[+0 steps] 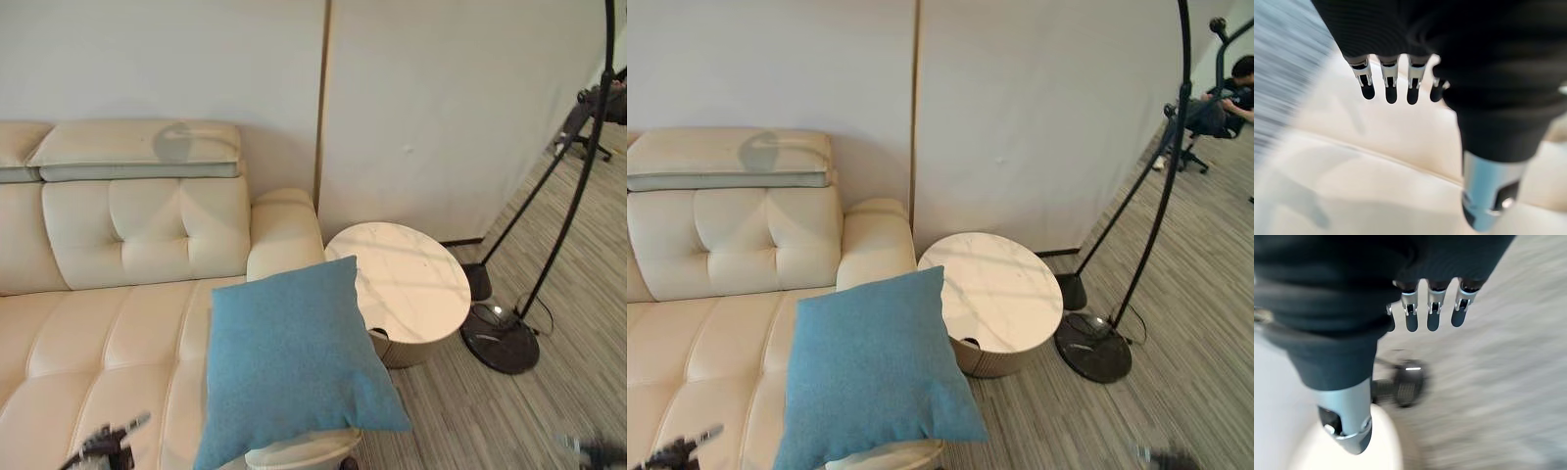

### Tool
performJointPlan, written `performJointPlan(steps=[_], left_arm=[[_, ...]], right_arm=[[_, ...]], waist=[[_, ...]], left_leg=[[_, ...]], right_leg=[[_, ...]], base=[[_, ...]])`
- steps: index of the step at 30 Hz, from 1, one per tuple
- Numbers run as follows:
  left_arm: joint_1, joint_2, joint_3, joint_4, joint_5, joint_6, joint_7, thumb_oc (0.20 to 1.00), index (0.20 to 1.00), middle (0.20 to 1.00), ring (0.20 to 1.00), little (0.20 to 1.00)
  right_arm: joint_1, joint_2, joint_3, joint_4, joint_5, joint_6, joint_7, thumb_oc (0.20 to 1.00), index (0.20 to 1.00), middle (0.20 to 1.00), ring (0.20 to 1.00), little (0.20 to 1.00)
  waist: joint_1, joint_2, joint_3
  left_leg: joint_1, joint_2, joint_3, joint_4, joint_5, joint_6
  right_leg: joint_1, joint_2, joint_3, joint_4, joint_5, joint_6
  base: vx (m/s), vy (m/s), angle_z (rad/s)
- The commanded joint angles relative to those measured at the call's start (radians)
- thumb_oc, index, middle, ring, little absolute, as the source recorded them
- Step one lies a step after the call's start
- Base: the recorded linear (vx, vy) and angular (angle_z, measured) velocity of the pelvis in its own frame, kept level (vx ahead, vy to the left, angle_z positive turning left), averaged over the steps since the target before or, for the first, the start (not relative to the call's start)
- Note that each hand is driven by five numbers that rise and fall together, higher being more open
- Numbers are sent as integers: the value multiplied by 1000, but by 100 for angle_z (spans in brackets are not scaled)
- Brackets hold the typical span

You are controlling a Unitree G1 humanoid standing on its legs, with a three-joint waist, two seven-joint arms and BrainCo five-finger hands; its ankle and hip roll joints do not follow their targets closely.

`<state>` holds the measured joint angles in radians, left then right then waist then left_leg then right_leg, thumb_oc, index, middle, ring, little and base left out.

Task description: Pick up all the scattered cushions and arrange them neatly on the sofa.

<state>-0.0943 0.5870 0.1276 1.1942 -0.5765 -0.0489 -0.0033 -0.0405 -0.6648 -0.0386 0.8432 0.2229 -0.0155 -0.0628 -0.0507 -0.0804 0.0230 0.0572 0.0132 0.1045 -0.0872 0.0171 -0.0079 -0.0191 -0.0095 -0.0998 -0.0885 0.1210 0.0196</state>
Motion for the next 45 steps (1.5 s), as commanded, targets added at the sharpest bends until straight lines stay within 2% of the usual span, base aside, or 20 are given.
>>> performJointPlan(steps=[1,2,7,8,10,13,15,19,25,27,28,29,30,34,36,37,38,39,43,45], left_arm=[[-87,-3,6,18,-101,-41,17,1000,1000,1000,1000,1000],[-106,-28,-6,6,-157,-34,27,1000,1000,1000,1000,1000],[-181,-118,-72,20,-207,-19,53,1000,1000,1000,1000,1000],[-182,-118,-72,19,-208,-19,54,1000,1000,1000,1000,1000],[-248,-194,-112,71,-242,-13,85,1000,1000,1000,1000,1000],[-305,-222,-133,98,-254,-11,103,1000,1000,1000,1000,1000],[-453,-253,-200,138,-297,-25,149,1000,1000,1000,1000,1000],[-631,-288,-287,174,-329,-43,196,1000,1000,1000,1000,1000],[-725,-362,-358,122,-351,-67,229,1000,1000,1000,1000,1000],[-693,-418,-417,-6,-358,-92,226,705,705,705,705,705],[-646,-444,-460,-138,-386,-114,223,200,200,200,200,200],[-642,-445,-461,-141,-386,-114,225,200,200,200,200,200],[-602,-454,-487,-240,-413,-122,217,200,200,200,200,200],[-473,-465,-529,-485,-488,-149,206,200,200,200,200,200],[-399,-464,-552,-594,-524,-144,197,200,200,200,200,200],[-318,-454,-582,-722,-553,-144,184,200,200,200,200,200],[-317,-454,-582,-723,-553,-144,185,200,200,200,200,200],[-221,-440,-612,-846,-594,-127,175,200,200,200,200,200],[-151,-414,-634,-926,-574,-112,171,200,200,200,200,200],[-115,-385,-632,-984,-504,-105,178,200,200,200,200,200]], right_arm=[[-146,-44,69,-85,-36,-2,-23,1000,1000,1000,1000,1000],[-183,-8,92,-199,-22,-5,-29,1000,1000,1000,1000,1000],[-309,157,222,-267,5,10,-60,1000,1000,1000,1000,1000],[-310,158,223,-266,5,10,-60,1000,1000,1000,1000,1000],[-380,288,312,-209,48,11,-89,1000,1000,1000,1000,1000],[-439,348,359,-151,82,10,-104,1000,1000,1000,1000,1000],[-586,449,451,1,175,-4,-143,1000,1000,1000,1000,1000],[-784,541,530,160,239,-10,-185,1000,1000,1000,1000,1000],[-888,609,553,232,264,-21,-225,1000,1000,1000,1000,1000],[-865,611,570,167,243,-23,-238,1000,1000,1000,1000,1000],[-826,598,579,83,231,-26,-240,677,677,677,677,677],[-823,598,579,81,230,-25,-241,573,573,573,573,573],[-794,582,590,3,218,-25,-238,200,200,200,200,200],[-675,549,586,-159,206,-29,-222,200,200,200,200,200],[-607,526,593,-234,195,-22,-198,200,200,200,200,200],[-528,496,601,-326,193,-18,-172,200,200,200,200,200],[-526,496,601,-327,193,-18,-172,200,200,200,200,200],[-436,466,597,-396,194,-18,-150,200,200,200,200,200],[-369,448,588,-460,196,-21,-131,200,200,200,200,200],[-321,434,580,-503,196,-26,-115,200,200,200,200,200]], waist=[[-6,20,14],[-12,29,21],[-11,31,44],[-12,31,45],[-7,28,82],[-5,26,111],[1,26,190],[16,21,257],[24,16,275],[23,20,282],[26,21,286],[26,21,285],[28,23,287],[28,24,294],[30,23,294],[31,22,287],[31,22,287],[32,21,267],[34,19,241],[37,18,220]], left_leg=[[-1,-1,35,0,-32,-22],[2,-2,45,0,-35,-20],[-2,0,55,0,-37,-16],[-2,0,55,0,-37,-16],[-23,1,54,0,-31,-13],[-47,1,51,0,-22,-12],[-122,-1,36,0,6,-9],[-235,-5,30,27,37,-9],[-348,-12,10,88,43,-14],[-349,-14,0,75,50,-15],[-339,-16,-4,69,50,-12],[-338,-16,-4,68,50,-12],[-330,-17,-4,64,48,-11],[-306,-17,-4,52,44,-7],[-286,-17,-4,45,39,-3],[-257,-19,-3,31,35,1],[-256,-19,-3,30,35,1],[-219,-24,-6,12,29,8],[-189,-27,-3,0,21,15],[-173,-31,-2,0,11,22]], right_leg=[[74,-34,10,1,-138,73],[72,-33,20,1,-136,73],[60,-36,28,1,-130,71],[61,-36,28,1,-130,71],[38,-39,30,1,-121,67],[16,-41,28,1,-112,64],[-66,-43,30,22,-92,56],[-195,-47,40,80,-77,46],[-280,-56,31,114,-72,42],[-282,-58,19,118,-80,41],[-272,-59,14,114,-82,41],[-271,-59,14,113,-82,41],[-265,-58,13,110,-83,41],[-246,-58,12,96,-82,44],[-228,-57,12,87,-84,45],[-201,-57,12,74,-87,47],[-199,-57,12,73,-86,47],[-165,-58,13,57,-89,51],[-138,-59,13,42,-88,58],[-121,-62,16,35,-86,63]], base=[[-24,61,-12],[-18,50,-14],[-12,32,-8],[-48,32,-1],[-74,32,-2],[-124,25,-2],[-277,30,7],[-172,22,14],[-8,-7,7],[64,3,21],[42,1,19],[34,7,17],[11,9,7],[0,0,0],[17,4,-1],[0,0,0],[73,27,3],[46,23,2],[18,35,-2],[5,82,-5]])
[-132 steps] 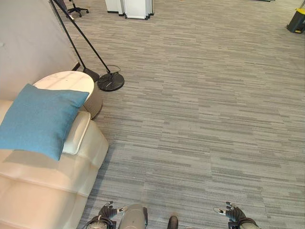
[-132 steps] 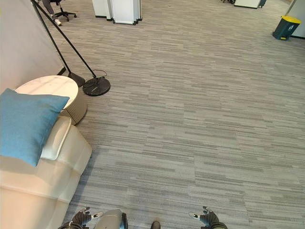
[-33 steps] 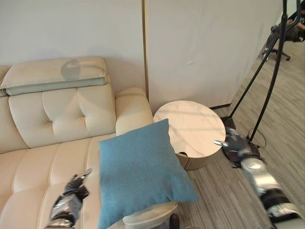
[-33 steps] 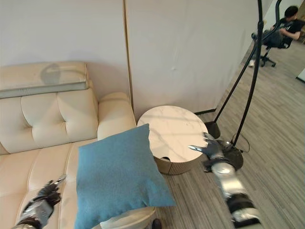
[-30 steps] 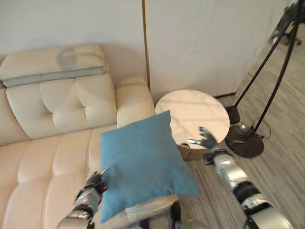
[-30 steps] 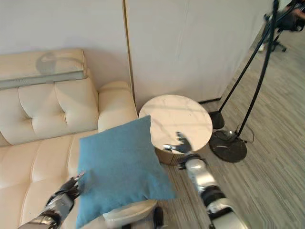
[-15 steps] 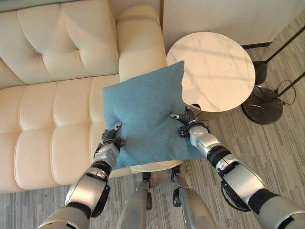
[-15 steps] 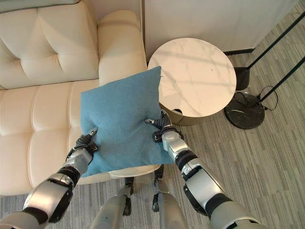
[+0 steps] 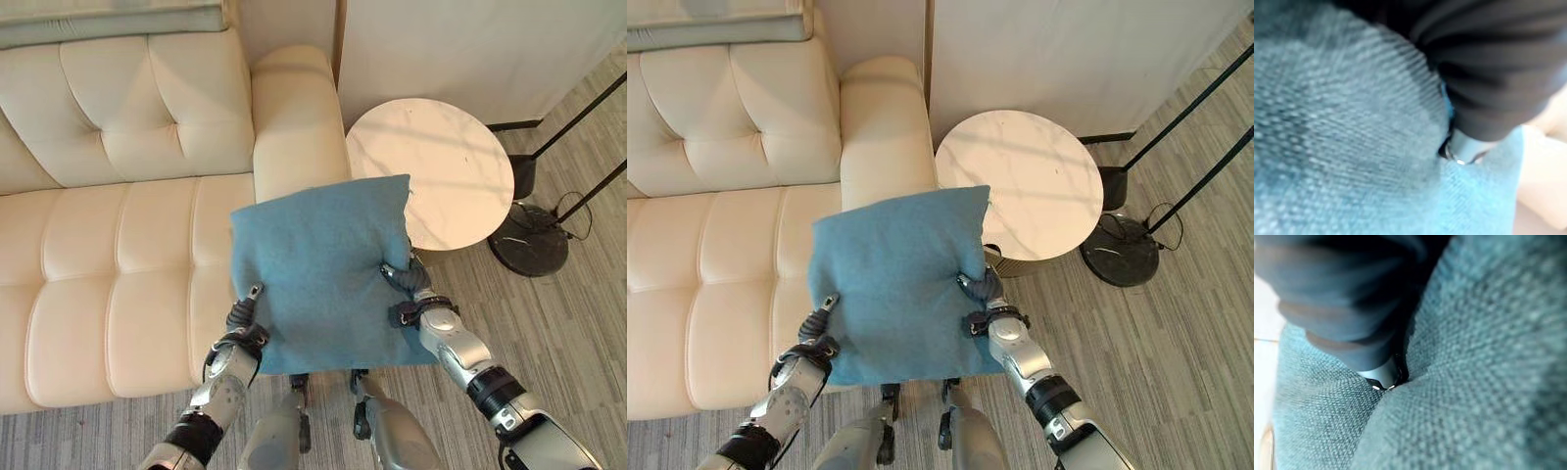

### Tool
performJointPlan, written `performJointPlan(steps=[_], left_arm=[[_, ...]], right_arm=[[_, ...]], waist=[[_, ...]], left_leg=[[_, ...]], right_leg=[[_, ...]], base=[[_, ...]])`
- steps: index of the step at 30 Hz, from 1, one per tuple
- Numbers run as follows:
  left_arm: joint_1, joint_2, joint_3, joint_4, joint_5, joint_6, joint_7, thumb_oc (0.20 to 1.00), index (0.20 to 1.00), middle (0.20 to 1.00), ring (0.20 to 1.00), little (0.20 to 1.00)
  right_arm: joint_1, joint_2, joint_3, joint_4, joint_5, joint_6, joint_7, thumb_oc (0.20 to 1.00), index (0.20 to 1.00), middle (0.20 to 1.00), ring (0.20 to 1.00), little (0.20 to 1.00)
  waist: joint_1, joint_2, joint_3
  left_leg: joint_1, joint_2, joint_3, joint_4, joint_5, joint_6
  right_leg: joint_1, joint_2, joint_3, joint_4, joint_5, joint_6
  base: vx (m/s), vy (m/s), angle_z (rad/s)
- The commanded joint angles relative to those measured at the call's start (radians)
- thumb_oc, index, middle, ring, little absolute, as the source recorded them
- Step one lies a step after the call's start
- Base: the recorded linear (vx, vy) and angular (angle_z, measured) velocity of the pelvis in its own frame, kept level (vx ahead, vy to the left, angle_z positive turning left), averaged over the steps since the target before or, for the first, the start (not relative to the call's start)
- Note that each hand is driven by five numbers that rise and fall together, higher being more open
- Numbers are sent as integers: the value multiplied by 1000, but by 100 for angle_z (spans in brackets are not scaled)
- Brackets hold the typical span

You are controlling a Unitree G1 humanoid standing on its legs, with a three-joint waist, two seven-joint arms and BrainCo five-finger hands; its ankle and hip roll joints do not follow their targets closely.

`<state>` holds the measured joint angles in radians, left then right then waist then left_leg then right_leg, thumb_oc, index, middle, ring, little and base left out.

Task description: Pick up all the scattered cushions and arrange them neatly on the sofa.

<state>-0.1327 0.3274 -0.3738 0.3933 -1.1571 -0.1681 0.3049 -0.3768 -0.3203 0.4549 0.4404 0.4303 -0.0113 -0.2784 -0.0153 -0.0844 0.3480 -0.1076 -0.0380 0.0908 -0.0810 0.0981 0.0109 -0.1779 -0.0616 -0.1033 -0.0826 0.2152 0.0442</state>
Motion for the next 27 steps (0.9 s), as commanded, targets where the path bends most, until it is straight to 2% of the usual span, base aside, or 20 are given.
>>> performJointPlan(steps=[1,2,3,4,6,7,9,13,15,16,19,20,21,22,24,27], left_arm=[[-58,-110,-124,-203,117,19,-126,200,200,200,200,200],[-38,-93,-120,-226,195,30,-121,200,200,200,200,200],[-38,-93,-120,-226,195,30,-121,200,200,200,200,200],[-11,-59,-92,-249,370,33,-112,200,200,200,200,200],[1,-52,-84,-252,421,38,-110,200,200,200,200,200],[21,-36,-59,-267,521,31,-94,200,200,200,200,200],[28,-16,-40,-269,589,22,-85,200,200,200,200,200],[55,-2,-22,-287,644,19,-70,200,200,200,200,200],[66,2,-19,-292,644,19,-71,200,200,200,200,200],[81,18,-2,-314,668,24,-72,200,200,200,200,200],[91,37,19,-359,696,22,-69,200,200,200,200,200],[105,61,52,-421,734,8,-68,200,200,200,200,200],[104,61,53,-421,734,8,-68,200,200,200,200,200],[131,88,91,-488,777,-5,-68,200,200,200,200,200],[155,102,118,-541,808,-21,-65,200,200,200,200,200],[180,100,141,-576,813,-24,-62,200,200,200,200,200]], right_arm=[[42,83,79,-130,-9,-34,109,200,200,200,200,200],[74,72,72,-159,-14,-38,119,200,200,200,200,200],[74,72,72,-159,-15,-38,119,200,200,200,200,200],[116,55,49,-187,-14,-58,137,200,200,200,200,200],[128,50,42,-205,-23,-63,141,200,200,200,200,200],[148,50,24,-228,-26,-81,143,200,200,200,200,200],[155,41,16,-247,-44,-92,145,200,200,200,200,200],[176,27,6,-298,-79,-105,148,200,200,200,200,200],[187,25,1,-307,-77,-108,150,200,200,200,200,200],[210,17,-7,-331,-100,-112,154,200,200,200,200,200],[225,10,-16,-360,-91,-128,161,200,200,200,200,200],[241,-4,-22,-413,-74,-153,176,200,200,200,200,200],[241,-4,-22,-413,-74,-153,176,200,200,200,200,200],[259,-31,-29,-486,-79,-183,194,200,200,200,200,200],[265,-53,-34,-543,-71,-208,211,200,200,200,200,200],[278,-71,-48,-599,-63,-214,216,200,200,200,200,200]], waist=[[2,21,-114],[2,20,-122],[2,20,-122],[6,18,-130],[8,17,-132],[13,15,-134],[17,22,-127],[23,29,-149],[25,26,-161],[38,19,-187],[52,10,-197],[63,6,-199],[63,10,-200],[66,11,-197],[64,19,-178],[51,29,-154]], left_leg=[[-1,18,10,-6,-73,5],[7,14,8,-6,-77,8],[7,14,8,-6,-77,8],[19,8,8,-6,-82,13],[20,7,12,-6,-86,12],[19,7,21,-6,-82,10],[15,20,15,-6,-65,9],[13,29,-11,-6,-56,14],[16,25,-17,-6,-57,14],[13,18,-37,-6,-49,12],[0,11,-52,-6,-30,5],[-25,14,-61,-6,-1,-11],[-31,18,-62,-6,3,-12],[-58,29,-83,-6,49,-34],[-84,47,-109,-6,88,-64],[-95,53,-134,-6,94,-72]], right_leg=[[45,-12,20,28,-180,40],[52,-14,19,30,-181,43],[52,-14,19,30,-181,43],[62,-20,18,30,-169,52],[64,-21,16,23,-161,57],[56,-22,12,23,-147,67],[44,-18,14,126,-187,67],[86,-3,32,288,-281,55],[107,0,39,304,-294,52],[157,15,61,314,-312,48],[197,36,79,299,-327,44],[224,62,88,254,-381,13],[218,66,88,255,-377,11],[226,97,101,224,-413,-21],[212,130,96,213,-416,-45],[195,145,71,225,-415,-56]], base=[[3,96,-3],[-5,67,1],[-43,121,4],[-79,121,3],[-97,101,2],[-135,59,-1],[-167,45,-1],[-79,-22,14],[-25,-82,40],[-61,-146,38],[-159,-181,33],[-189,-143,22],[-418,-326,18],[-363,-277,12],[-447,-333,17],[-325,-213,36]])
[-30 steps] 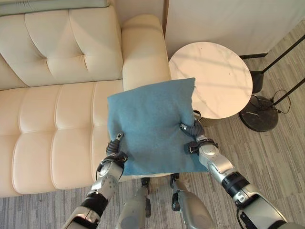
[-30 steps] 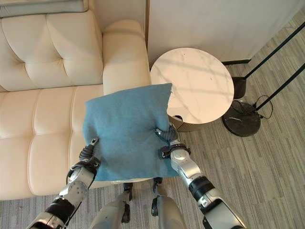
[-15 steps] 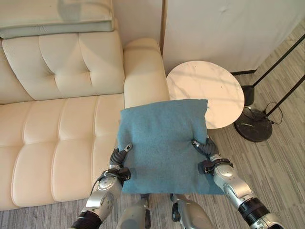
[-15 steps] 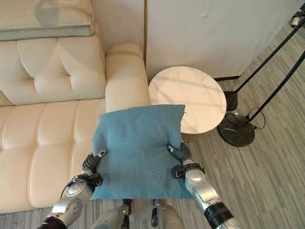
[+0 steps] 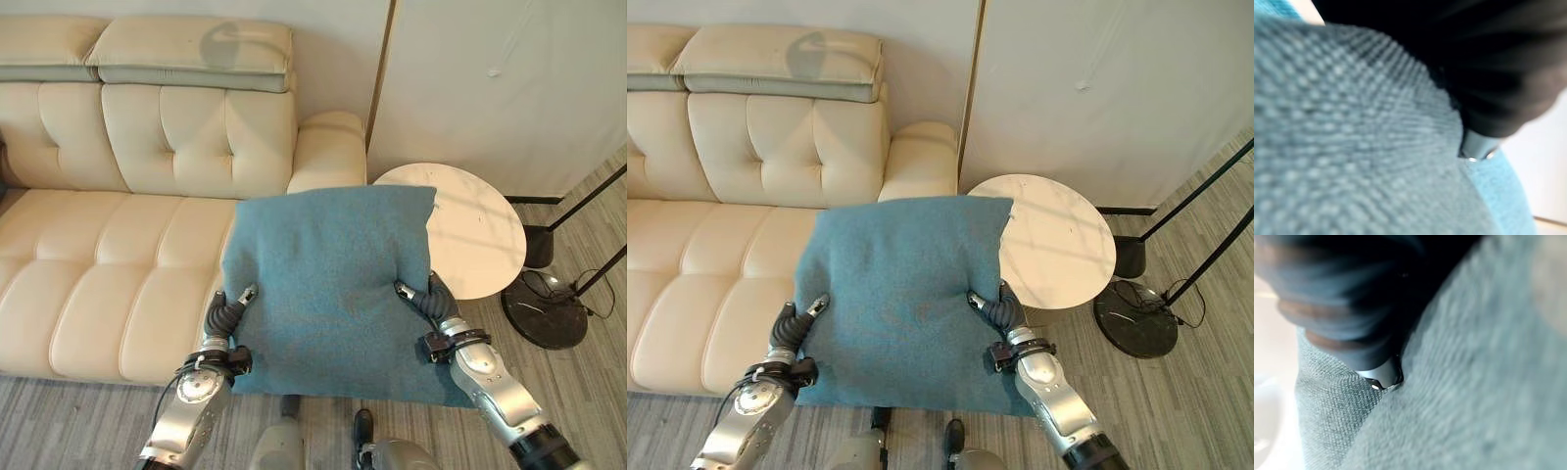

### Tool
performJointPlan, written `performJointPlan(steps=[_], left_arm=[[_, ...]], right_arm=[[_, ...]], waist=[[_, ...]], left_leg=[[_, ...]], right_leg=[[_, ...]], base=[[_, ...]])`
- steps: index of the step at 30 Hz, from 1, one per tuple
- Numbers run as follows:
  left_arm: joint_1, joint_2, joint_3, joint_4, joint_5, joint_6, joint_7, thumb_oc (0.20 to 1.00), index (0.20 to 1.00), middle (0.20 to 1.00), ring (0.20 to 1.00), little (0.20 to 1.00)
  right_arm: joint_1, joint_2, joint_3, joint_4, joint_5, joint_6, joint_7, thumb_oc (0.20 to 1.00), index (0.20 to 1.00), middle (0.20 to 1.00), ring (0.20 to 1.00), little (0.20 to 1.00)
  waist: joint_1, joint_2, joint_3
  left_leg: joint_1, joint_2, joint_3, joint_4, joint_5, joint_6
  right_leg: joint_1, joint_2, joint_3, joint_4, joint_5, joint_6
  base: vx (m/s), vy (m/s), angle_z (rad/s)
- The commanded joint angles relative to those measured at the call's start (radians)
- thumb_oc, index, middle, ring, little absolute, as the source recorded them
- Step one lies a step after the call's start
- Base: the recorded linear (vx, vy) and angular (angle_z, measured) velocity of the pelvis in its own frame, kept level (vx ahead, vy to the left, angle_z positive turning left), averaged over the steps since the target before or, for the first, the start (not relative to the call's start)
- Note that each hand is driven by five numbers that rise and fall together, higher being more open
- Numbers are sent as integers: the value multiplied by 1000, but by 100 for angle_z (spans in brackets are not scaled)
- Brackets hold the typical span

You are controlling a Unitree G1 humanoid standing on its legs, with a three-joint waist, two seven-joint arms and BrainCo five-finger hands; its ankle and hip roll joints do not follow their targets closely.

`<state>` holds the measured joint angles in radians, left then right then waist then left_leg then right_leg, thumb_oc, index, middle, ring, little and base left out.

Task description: Pick up all the scattered cushions and arrange them neatly on the sofa.

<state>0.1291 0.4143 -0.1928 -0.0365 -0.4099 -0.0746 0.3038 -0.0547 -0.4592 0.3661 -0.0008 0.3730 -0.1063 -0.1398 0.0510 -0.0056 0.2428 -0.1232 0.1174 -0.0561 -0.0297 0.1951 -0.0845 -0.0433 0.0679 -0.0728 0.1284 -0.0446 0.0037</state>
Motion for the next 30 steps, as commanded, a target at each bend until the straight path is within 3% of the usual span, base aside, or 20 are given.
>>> performJointPlan(steps=[1,2,3,6,7,10,11,14,15,18,30], left_arm=[[-57,7,-31,-179,47,-122,-65,200,200,200,200,200],[-56,7,-30,-180,47,-121,-65,200,200,200,200,200],[-42,-2,-30,-199,28,-118,-74,200,200,200,200,200],[-14,-5,-25,-219,4,-113,-93,200,200,200,200,200],[-2,-11,-24,-217,-6,-111,-96,200,200,200,200,200],[-4,-8,-33,-203,-13,-105,-99,200,200,200,200,200],[-2,-4,-38,-187,-4,-99,-104,200,200,200,200,200],[-5,-9,-45,-172,-14,-89,-104,200,200,200,200,200],[-18,-14,-62,-155,-19,-79,-105,200,200,200,200,200],[-15,-21,-69,-130,-17,-66,-119,200,200,200,200,200],[20,3,-51,-122,5,-52,-136,200,200,200,200,200]], right_arm=[[-28,49,34,-197,3,-120,82,200,200,200,200,200],[-28,48,35,-198,3,-120,82,200,200,200,200,200],[-22,35,28,-233,9,-120,85,200,200,200,200,200],[-4,24,39,-241,23,-102,98,200,200,200,200,200],[2,21,47,-236,32,-95,101,200,200,200,200,200],[8,22,52,-225,35,-87,96,200,200,200,200,200],[17,22,57,-213,39,-79,102,200,200,200,200,200],[23,20,54,-199,36,-74,97,200,200,200,200,200],[26,22,43,-195,29,-75,83,200,200,200,200,200],[30,26,32,-180,22,-67,76,200,200,200,200,200],[52,70,43,-128,-13,-33,96,200,200,200,200,200]], waist=[[-28,-48,-28],[-31,-47,-27],[-47,-55,-14],[-51,-71,-20],[-54,-82,-25],[-58,-84,-36],[-54,-82,-45],[-56,-78,-51],[-66,-67,-64],[-67,-55,-81],[-37,-76,-89]], left_leg=[[-85,-98,41,-58,-28,17],[-85,-99,39,-58,-28,17],[-82,-85,145,-28,-62,35],[-65,-64,199,123,-106,47],[-56,-46,238,234,-159,54],[-31,-26,261,287,-195,56],[23,-20,243,289,-240,49],[85,-2,256,248,-262,47],[124,15,293,139,-252,34],[159,0,297,12,-225,26],[188,-95,277,-58,-261,99]], right_leg=[[61,13,2,11,-150,-17],[63,13,0,10,-150,-17],[61,-6,-41,-6,-128,-17],[74,-34,-80,-66,-88,-18],[78,-54,-115,-91,-81,-25],[83,-61,-151,-114,-79,-31],[94,-66,-168,-129,-82,-22],[95,-77,-204,-132,-78,-15],[86,-89,-249,-147,-71,-2],[81,-104,-295,-153,-48,16],[45,-177,-270,-125,24,97]], base=[[-216,-130,64],[-430,-221,131],[-312,-131,139],[-288,-119,97],[-215,-69,63],[-73,5,89],[-15,63,69],[-38,135,63],[-98,251,76],[-56,228,107],[-28,274,8]])
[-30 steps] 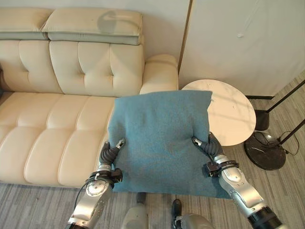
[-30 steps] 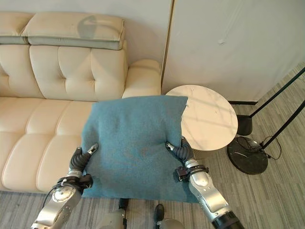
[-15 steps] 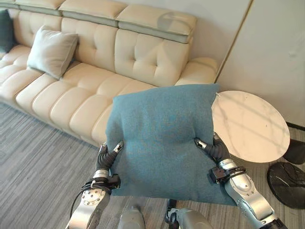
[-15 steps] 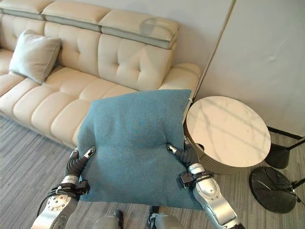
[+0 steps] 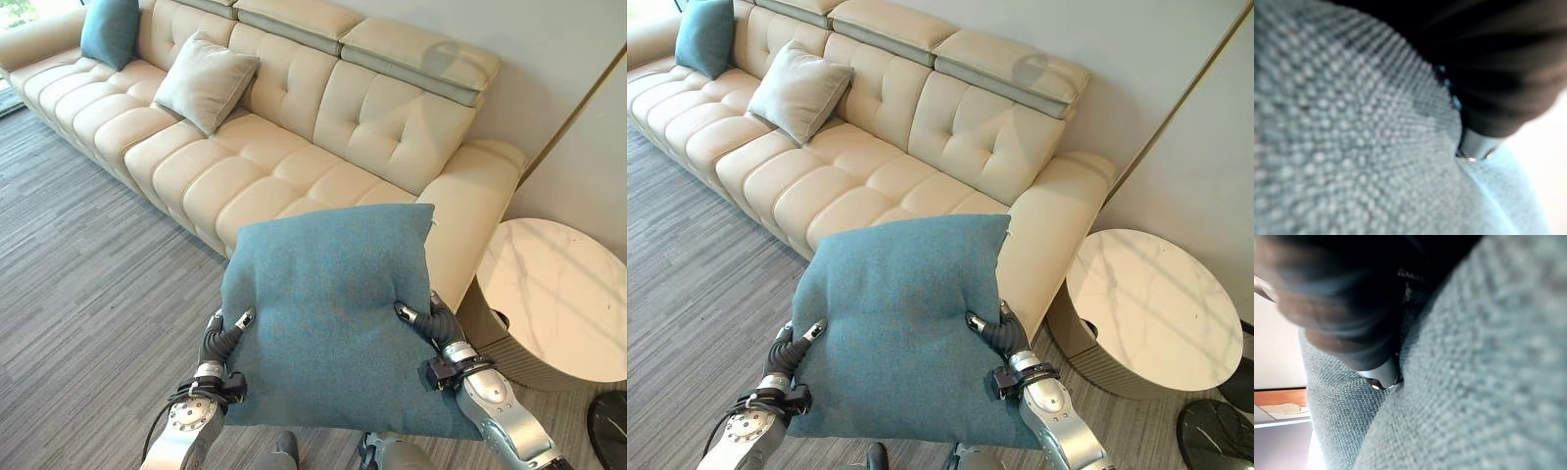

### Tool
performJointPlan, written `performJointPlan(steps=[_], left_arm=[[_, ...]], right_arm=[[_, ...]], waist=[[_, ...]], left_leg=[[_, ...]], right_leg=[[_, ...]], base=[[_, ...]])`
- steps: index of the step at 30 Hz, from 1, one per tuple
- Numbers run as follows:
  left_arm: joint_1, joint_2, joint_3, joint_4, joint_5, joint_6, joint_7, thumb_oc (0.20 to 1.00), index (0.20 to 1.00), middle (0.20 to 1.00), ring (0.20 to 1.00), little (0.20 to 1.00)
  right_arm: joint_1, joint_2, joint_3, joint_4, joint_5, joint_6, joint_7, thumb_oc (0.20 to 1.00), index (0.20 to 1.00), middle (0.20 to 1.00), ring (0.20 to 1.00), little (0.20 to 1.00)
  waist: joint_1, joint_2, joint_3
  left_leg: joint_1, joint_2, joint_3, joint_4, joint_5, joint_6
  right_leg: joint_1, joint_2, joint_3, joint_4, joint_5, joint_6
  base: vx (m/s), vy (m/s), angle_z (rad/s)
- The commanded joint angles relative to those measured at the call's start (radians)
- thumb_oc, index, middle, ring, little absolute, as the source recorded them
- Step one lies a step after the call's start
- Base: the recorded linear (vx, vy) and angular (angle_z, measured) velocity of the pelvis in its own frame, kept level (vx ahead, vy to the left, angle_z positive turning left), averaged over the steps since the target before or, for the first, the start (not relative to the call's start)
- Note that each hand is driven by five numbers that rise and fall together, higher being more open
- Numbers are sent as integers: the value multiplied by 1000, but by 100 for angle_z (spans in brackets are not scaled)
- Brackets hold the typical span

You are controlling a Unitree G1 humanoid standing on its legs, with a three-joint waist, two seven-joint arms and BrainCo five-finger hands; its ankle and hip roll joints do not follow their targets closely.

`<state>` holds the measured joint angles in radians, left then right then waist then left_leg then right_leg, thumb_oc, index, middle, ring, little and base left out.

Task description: Pick up all the scattered cushions and arrange them neatly on the sofa.

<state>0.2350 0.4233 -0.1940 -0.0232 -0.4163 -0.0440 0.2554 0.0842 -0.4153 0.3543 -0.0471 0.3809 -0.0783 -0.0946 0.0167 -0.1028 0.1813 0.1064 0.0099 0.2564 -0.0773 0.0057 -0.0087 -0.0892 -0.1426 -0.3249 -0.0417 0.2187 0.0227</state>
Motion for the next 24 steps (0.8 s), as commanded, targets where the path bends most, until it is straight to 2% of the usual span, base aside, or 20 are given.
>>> performJointPlan(steps=[1,5,6,7,8,9,10,12,13,14,15,16,18,20,22,23,24], left_arm=[[-85,-3,-47,-135,19,-82,-89,200,200,200,200,200],[-100,2,-41,-128,24,-85,-78,200,200,200,200,200],[-118,3,-45,-112,32,-86,-61,200,200,200,200,200],[-118,3,-45,-112,32,-86,-61,200,200,200,200,200],[-136,3,-50,-101,37,-88,-53,200,200,200,200,200],[-136,3,-49,-101,37,-88,-53,200,200,200,200,200],[-142,3,-46,-108,39,-90,-53,200,200,200,200,200],[-150,-11,-46,-101,33,-90,-54,200,200,200,200,200],[-151,-11,-45,-101,33,-90,-54,200,200,200,200,200],[-154,-13,-44,-99,34,-87,-55,200,200,200,200,200],[-157,-17,-43,-97,39,-88,-53,200,200,200,200,200],[-159,-20,-45,-96,43,-87,-54,200,200,200,200,200],[-159,-29,-46,-99,46,-87,-63,200,200,200,200,200],[-157,-36,-48,-96,49,-88,-62,200,200,200,200,200],[-158,-42,-49,-92,31,-94,-65,200,200,200,200,200],[-154,-43,-45,-97,33,-99,-64,200,200,200,200,200],[-145,-39,-39,-108,30,-107,-67,200,200,200,200,200]], right_arm=[[-82,32,54,-71,-29,-56,54,200,200,200,200,200],[-91,48,52,-54,-36,-57,49,200,200,200,200,200],[-95,56,50,-43,-39,-60,43,200,200,200,200,200],[-95,56,50,-43,-39,-60,43,200,200,200,200,200],[-115,59,57,-28,-36,-61,38,200,200,200,200,200],[-116,59,57,-27,-36,-62,38,200,200,200,200,200],[-123,59,57,-19,-26,-63,34,200,200,200,200,200],[-130,60,53,2,-8,-65,27,200,200,200,200,200],[-131,61,53,2,-8,-66,27,200,200,200,200,200],[-126,60,51,-1,-6,-65,24,200,200,200,200,200],[-125,62,53,-8,-12,-64,24,200,200,200,200,200],[-121,63,53,-12,-12,-63,27,200,200,200,200,200],[-104,59,50,-14,-9,-68,37,200,200,200,200,200],[-100,58,55,-11,-5,-70,42,200,200,200,200,200],[-91,51,58,-7,-7,-69,48,200,200,200,200,200],[-88,39,58,-16,5,-79,55,200,200,200,200,200],[-91,17,53,-25,20,-80,58,200,200,200,200,200]], waist=[[-1,18,-26],[2,17,-16],[-6,16,-4],[-6,15,-5],[-15,13,-2],[-14,13,-4],[-11,14,-4],[-10,11,14],[-9,11,14],[-9,4,23],[-3,1,19],[-7,8,14],[-11,10,-9],[-15,20,-22],[-24,36,-39],[-25,49,-45],[-18,45,-26]], left_leg=[[-38,0,-45,-10,-77,35],[-34,-20,-68,1,-91,61],[-38,-31,-90,18,-89,78],[-40,-32,-89,19,-89,78],[-35,-36,-114,9,-85,75],[-37,-36,-112,8,-83,75],[-35,-39,-112,5,-86,75],[-20,-51,-114,30,-114,74],[-23,-52,-113,32,-114,74],[-3,-60,-120,53,-140,68],[12,-62,-117,60,-156,63],[32,-54,-123,67,-177,56],[69,-48,-115,83,-212,44],[81,-33,-110,111,-222,31],[90,-6,-104,204,-184,-14],[61,21,-92,356,-88,-63],[-9,21,-80,511,-18,-87]], right_leg=[[88,23,-5,63,-241,87],[57,-3,30,176,-260,93],[15,7,90,273,-251,82],[11,6,92,277,-253,82],[-37,80,179,283,-272,72],[-40,81,180,282,-270,72],[-60,103,187,244,-265,66],[-126,135,164,129,-210,78],[-125,135,165,123,-205,77],[-142,141,141,56,-179,99],[-137,135,88,17,-169,108],[-121,133,58,11,-178,116],[-78,129,15,9,-187,98],[-62,139,12,27,-198,87],[-29,151,-1,56,-218,65],[20,168,-5,46,-237,40],[56,162,-7,24,-245,13]], base=[[33,243,-1],[27,227,0],[-3,116,6],[53,145,23],[52,31,32],[100,45,42],[145,28,40],[198,12,31],[266,-43,15],[328,-65,5],[504,-90,10],[492,-100,13],[428,-91,22],[375,-92,6],[636,-202,-6],[649,-263,-5],[494,-222,3]])
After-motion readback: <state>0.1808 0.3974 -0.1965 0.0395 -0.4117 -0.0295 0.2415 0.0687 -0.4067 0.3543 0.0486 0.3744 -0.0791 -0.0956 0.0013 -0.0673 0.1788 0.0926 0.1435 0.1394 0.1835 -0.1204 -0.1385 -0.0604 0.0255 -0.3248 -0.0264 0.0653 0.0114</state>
